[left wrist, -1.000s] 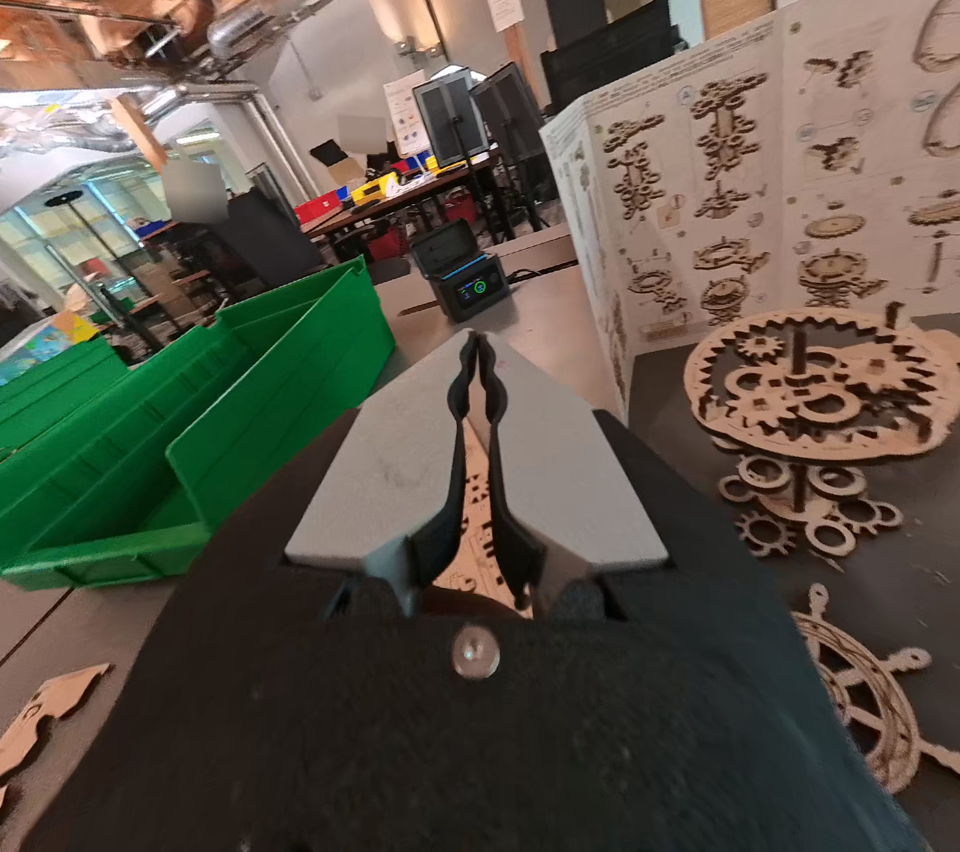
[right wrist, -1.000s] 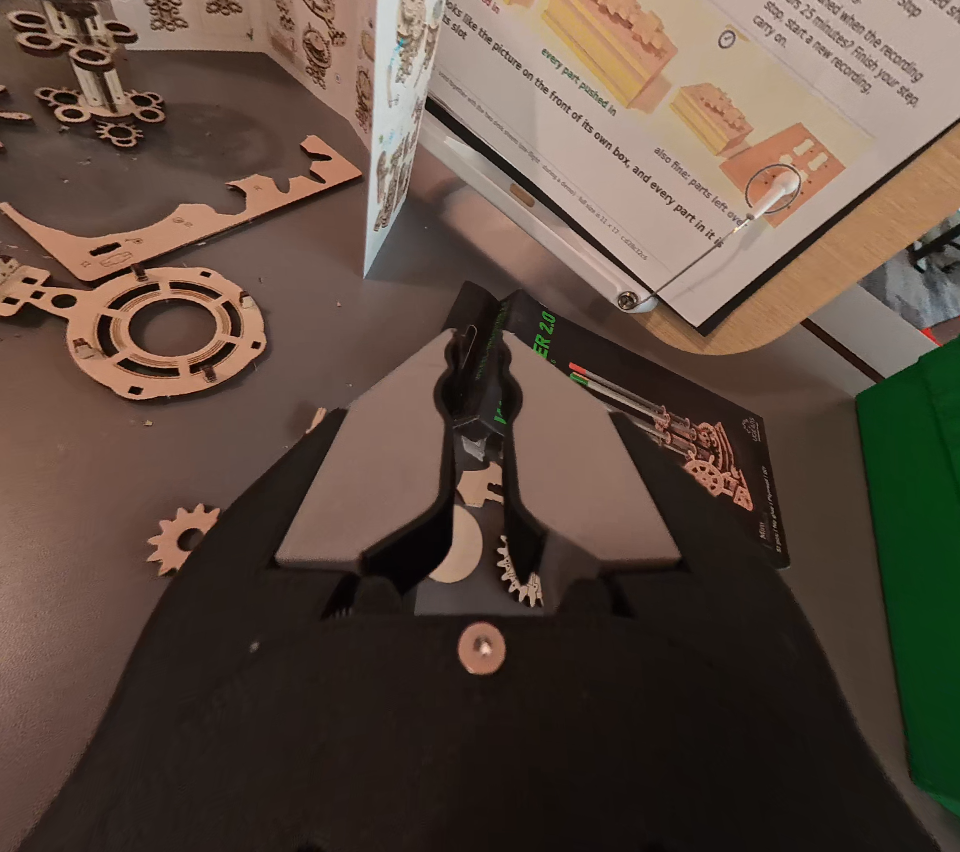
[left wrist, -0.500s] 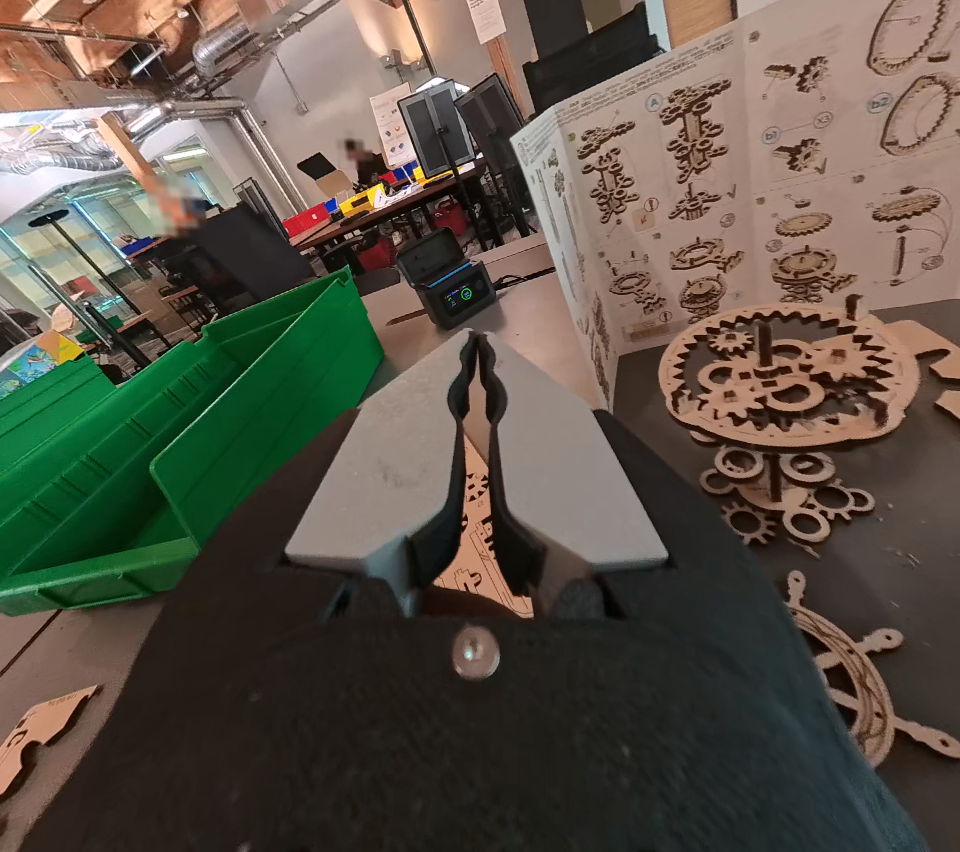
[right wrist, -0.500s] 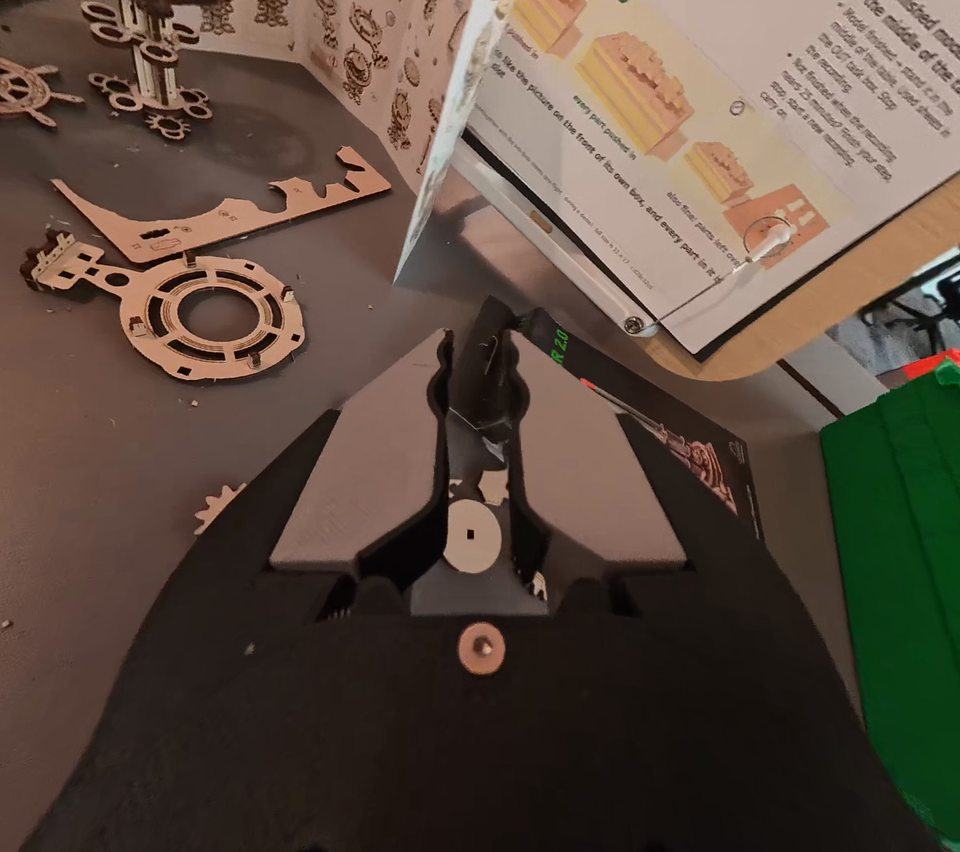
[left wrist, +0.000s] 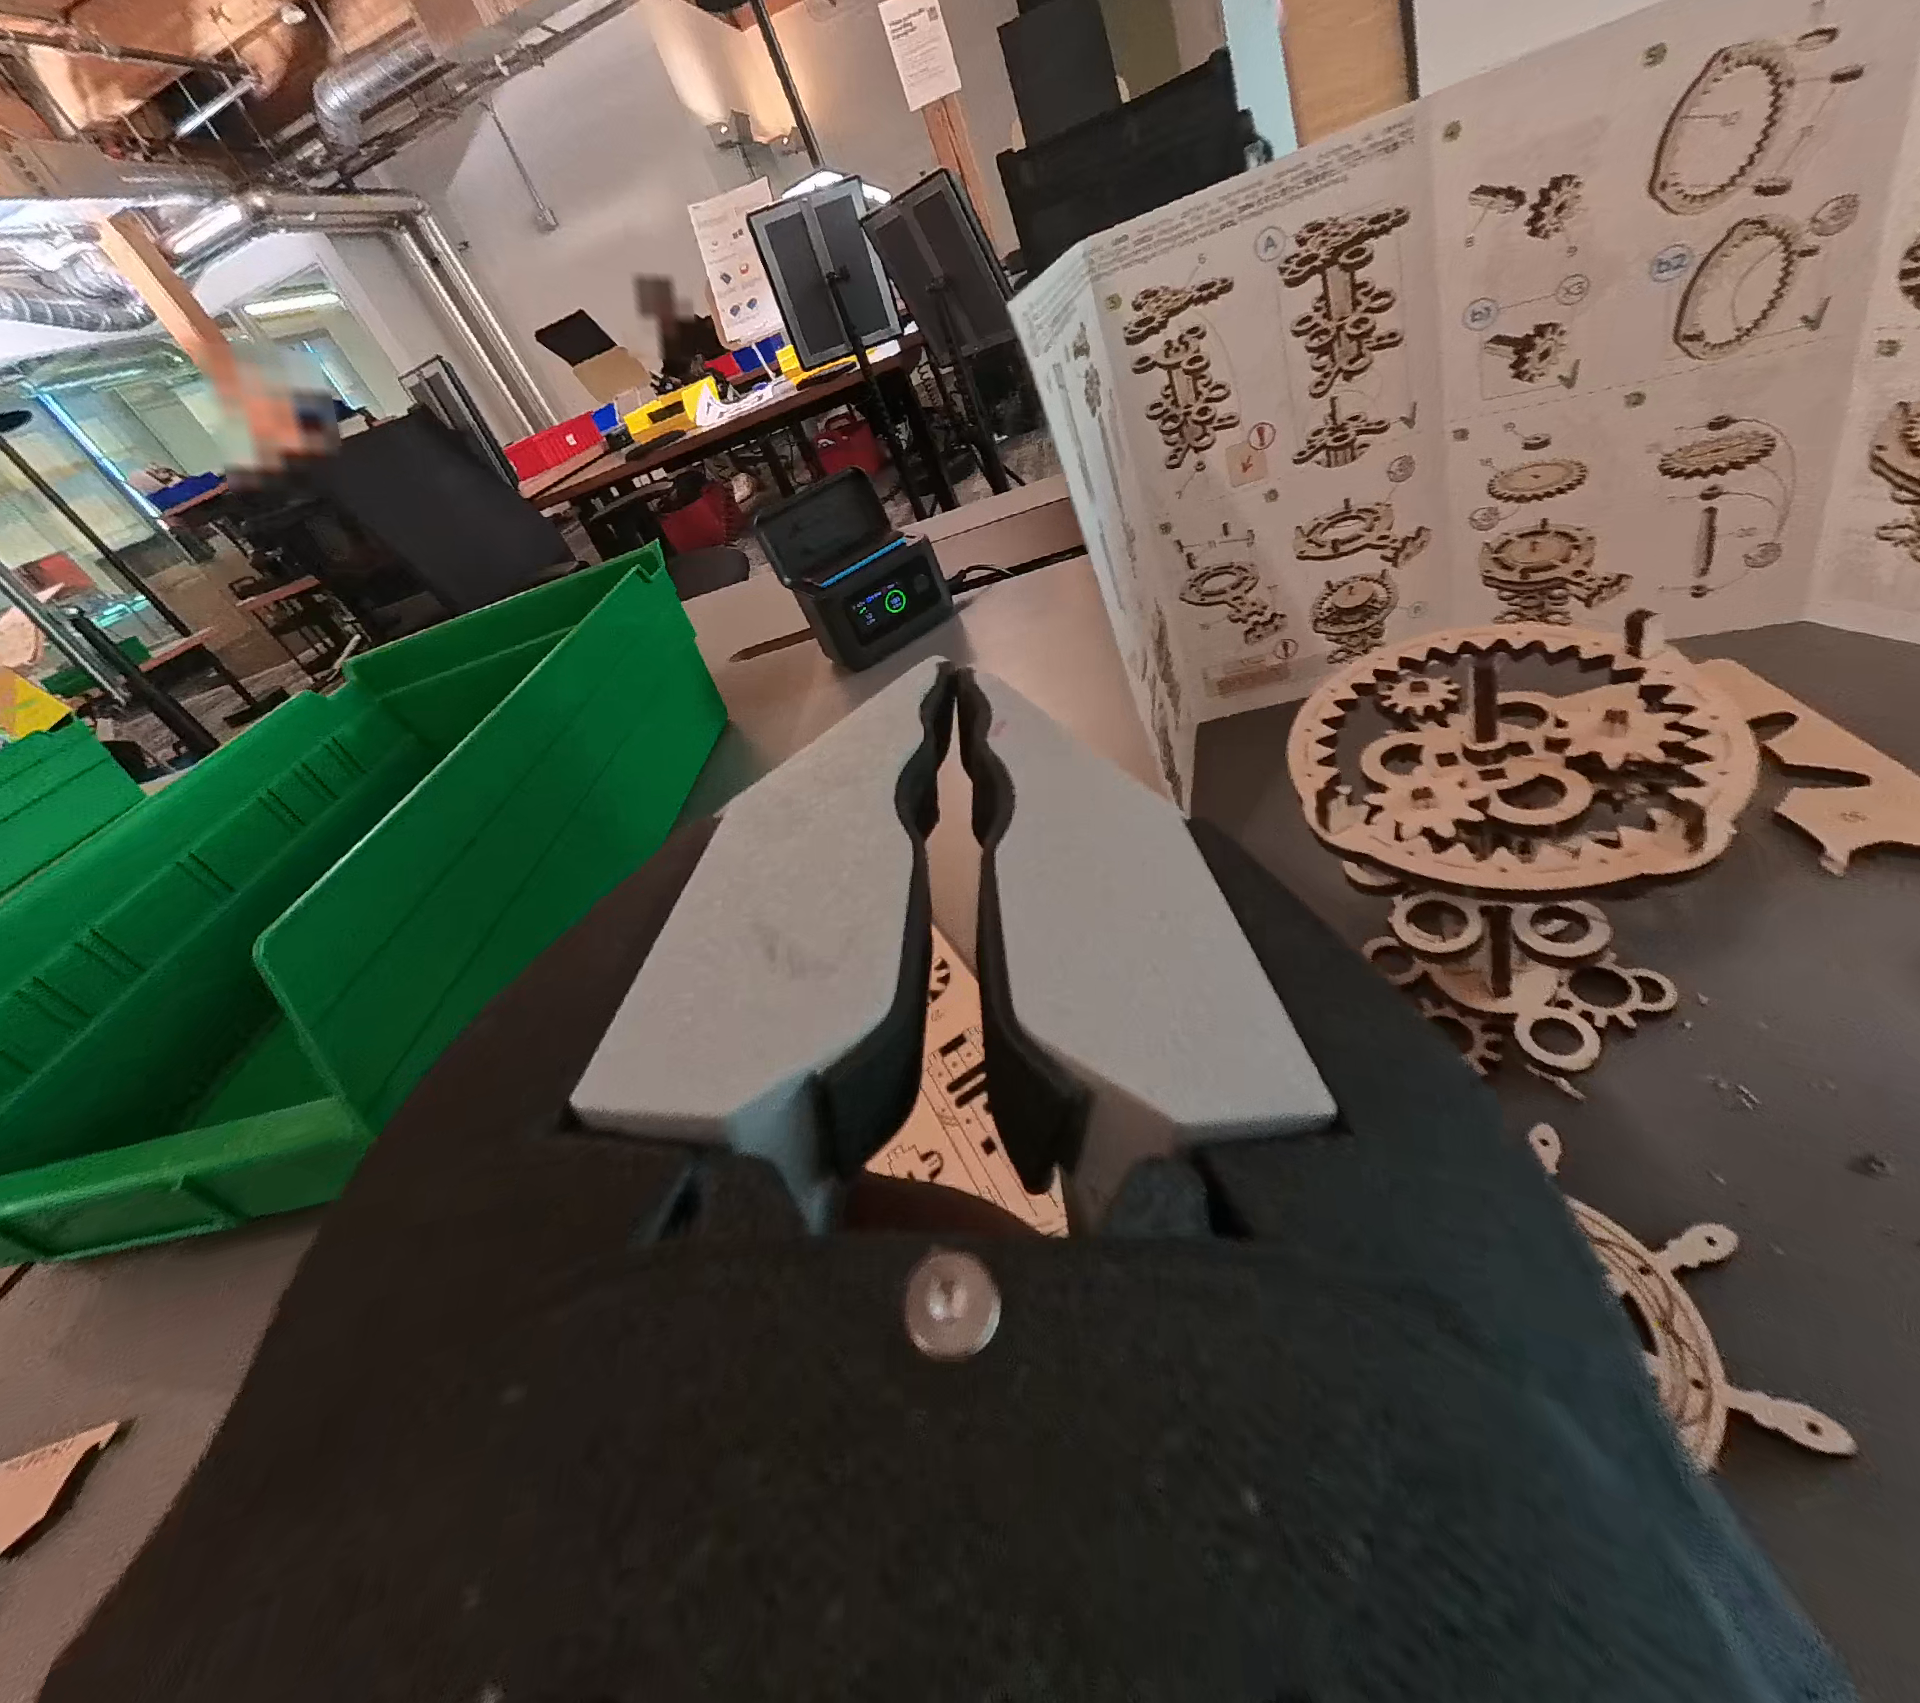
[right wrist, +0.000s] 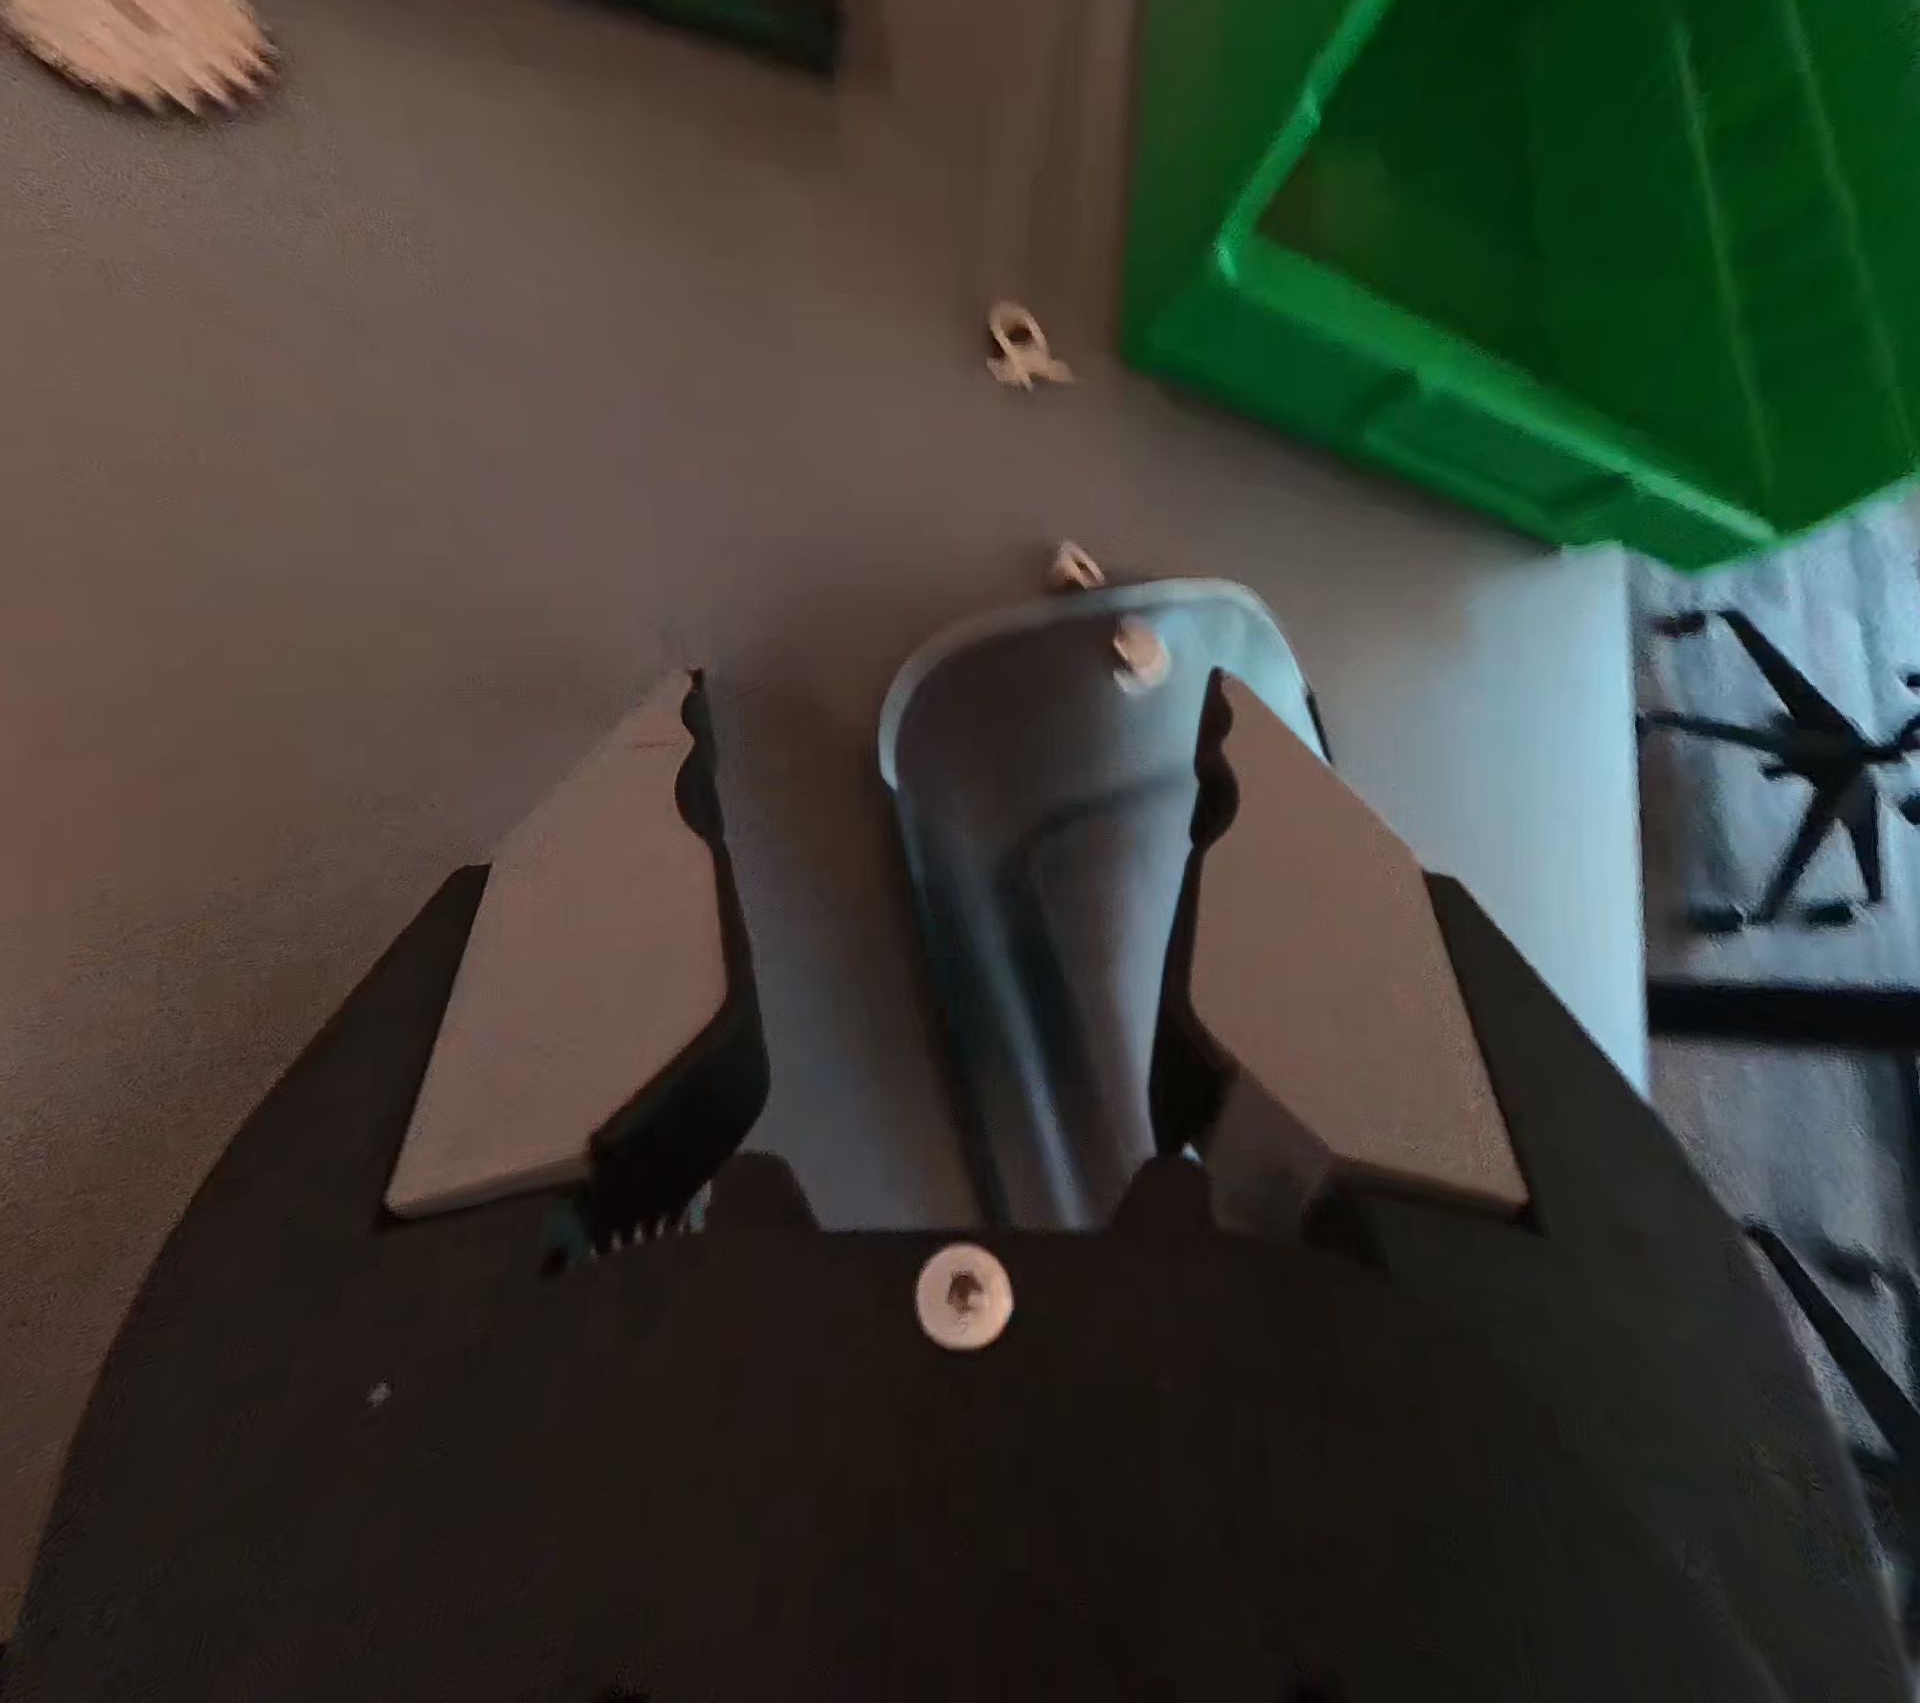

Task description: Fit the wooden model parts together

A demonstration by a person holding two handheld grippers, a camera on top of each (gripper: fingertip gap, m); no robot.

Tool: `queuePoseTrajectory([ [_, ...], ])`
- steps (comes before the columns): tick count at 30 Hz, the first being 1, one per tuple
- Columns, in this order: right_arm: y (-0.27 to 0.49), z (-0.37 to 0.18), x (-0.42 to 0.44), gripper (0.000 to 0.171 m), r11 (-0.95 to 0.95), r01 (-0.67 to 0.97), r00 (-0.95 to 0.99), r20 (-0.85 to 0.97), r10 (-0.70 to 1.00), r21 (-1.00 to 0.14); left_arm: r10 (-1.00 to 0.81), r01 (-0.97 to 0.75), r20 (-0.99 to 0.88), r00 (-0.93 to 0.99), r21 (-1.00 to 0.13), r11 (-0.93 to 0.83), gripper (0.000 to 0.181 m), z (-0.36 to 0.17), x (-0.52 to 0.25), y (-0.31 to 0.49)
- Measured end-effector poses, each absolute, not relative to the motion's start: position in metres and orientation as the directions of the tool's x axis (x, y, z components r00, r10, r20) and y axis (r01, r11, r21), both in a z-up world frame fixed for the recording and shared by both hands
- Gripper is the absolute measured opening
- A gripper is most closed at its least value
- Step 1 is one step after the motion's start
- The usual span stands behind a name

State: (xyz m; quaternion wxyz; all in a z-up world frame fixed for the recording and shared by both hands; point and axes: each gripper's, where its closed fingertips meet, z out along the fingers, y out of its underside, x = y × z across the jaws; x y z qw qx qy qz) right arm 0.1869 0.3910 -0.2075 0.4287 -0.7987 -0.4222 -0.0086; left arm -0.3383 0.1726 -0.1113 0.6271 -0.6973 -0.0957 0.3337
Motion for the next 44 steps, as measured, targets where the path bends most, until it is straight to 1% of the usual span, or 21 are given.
queuePoseTrajectory([
  [1, 0.392, -0.212, 0.198, 0.091, -0.297, 0.692, 0.646, 0.382, 0.66, -0.658, 0.548, -0.292, -0.352, 0.759, -0.936, -0.197, 0.0, -0.111, -0.338, 0.172],
  [4, 0.394, -0.213, 0.209, 0.085, -0.3, 0.71, 0.628, 0.381, 0.679, -0.637, 0.546, -0.296, -0.357, 0.758, -0.934, -0.2, 0.0, -0.113, -0.342, 0.172],
  [6, 0.394, -0.218, 0.21, 0.042, -0.281, 0.766, 0.566, 0.398, 0.722, -0.578, 0.548, -0.28, -0.341, 0.764, -0.94, -0.195, 0.0, -0.115, -0.347, 0.17],
  [7, 0.396, -0.22, 0.21, 0.03, -0.263, 0.792, 0.536, 0.422, 0.731, -0.551, 0.55, -0.269, -0.331, 0.767, -0.944, -0.193, 0.0, -0.116, -0.349, 0.169],
  [8, 0.397, -0.222, 0.21, 0.001, -0.229, 0.828, 0.487, 0.456, 0.745, -0.511, 0.554, -0.257, -0.319, 0.769, -0.948, -0.189, 0.0, -0.117, -0.353, 0.168],
  [10, 0.407, -0.215, 0.215, 0.0, -0.193, 0.865, 0.443, 0.521, 0.729, -0.464, 0.561, -0.237, -0.297, 0.773, -0.955, -0.179, 0.0, -0.119, -0.359, 0.164],
  [14, 0.419, -0.154, 0.214, 0.0, -0.221, 0.737, 0.544, 0.366, 0.755, -0.638, 0.561, -0.226, -0.285, 0.777, -0.959, -0.173, 0.0, -0.123, -0.365, 0.162],
  [17, 0.422, -0.118, 0.218, 0.0, -0.25, 0.668, 0.567, 0.261, 0.781, -0.701, 0.554, -0.244, -0.302, 0.776, -0.953, -0.178, 0.0, -0.123, -0.365, 0.163],
  [22, 0.427, -0.147, 0.261, 0.0, -0.42, 0.684, 0.655, 0.247, 0.714, -0.597, 0.546, -0.25, -0.307, 0.78, -0.952, -0.178, 0.0, -0.121, -0.361, 0.164],
  [23, 0.426, -0.158, 0.274, 0.014, -0.469, 0.668, 0.684, 0.23, 0.692, -0.578, 0.546, -0.243, -0.299, 0.783, -0.954, -0.174, 0.0, -0.121, -0.361, 0.165],
  [25, 0.422, -0.178, 0.295, 0.078, -0.588, 0.579, 0.763, 0.122, 0.635, -0.565, 0.544, -0.229, -0.281, 0.791, -0.96, -0.162, 0.0, -0.121, -0.359, 0.166],
  [27, 0.412, -0.189, 0.303, 0.116, -0.668, 0.464, 0.806, -0.037, 0.591, -0.581, 0.537, -0.22, -0.272, 0.798, -0.962, -0.16, 0.0, -0.122, -0.355, 0.167],
  [28, 0.411, -0.191, 0.309, 0.128, -0.682, 0.42, 0.821, -0.07, 0.566, -0.599, 0.532, -0.22, -0.274, 0.801, -0.962, -0.163, 0.0, -0.123, -0.352, 0.169],
  [30, 0.408, -0.202, 0.318, 0.128, -0.693, 0.408, 0.83, -0.074, 0.553, -0.594, 0.525, -0.229, -0.285, 0.802, -0.958, -0.171, 0.0, -0.124, -0.347, 0.172],
  [32, 0.403, -0.222, 0.321, 0.127, -0.72, 0.444, 0.829, -0.061, 0.557, -0.532, 0.52, -0.24, -0.299, 0.8, -0.954, -0.18, 0.0, -0.124, -0.341, 0.175],
  [34, 0.406, -0.233, 0.322, 0.122, -0.705, 0.497, 0.822, 0.016, 0.569, -0.506, 0.521, -0.244, -0.305, 0.797, -0.952, -0.184, 0.0, -0.122, -0.338, 0.176],
  [36, 0.409, -0.236, 0.313, 0.132, -0.681, 0.53, 0.807, 0.055, 0.587, -0.505, 0.528, -0.237, -0.295, 0.797, -0.955, -0.176, 0.0, -0.12, -0.337, 0.176],
  [37, 0.411, -0.236, 0.305, 0.132, -0.674, 0.533, 0.803, 0.054, 0.594, -0.512, 0.531, -0.231, -0.287, 0.797, -0.958, -0.172, 0.0, -0.119, -0.337, 0.176],
  [38, 0.412, -0.236, 0.295, 0.131, -0.66, 0.543, 0.791, 0.054, 0.609, -0.518, 0.534, -0.224, -0.28, 0.798, -0.96, -0.169, 0.0, -0.119, -0.337, 0.176],
  [40, 0.412, -0.234, 0.276, 0.119, -0.627, 0.577, 0.761, 0.064, 0.646, -0.524, 0.534, -0.216, -0.27, 0.801, -0.963, -0.162, 0.0, -0.118, -0.337, 0.177],
  [44, 0.416, -0.227, 0.252, 0.112, -0.576, 0.631, 0.722, 0.124, 0.681, -0.52, 0.521, -0.235, -0.285, 0.805, -0.958, -0.161, 0.0, -0.117, -0.334, 0.177],
])
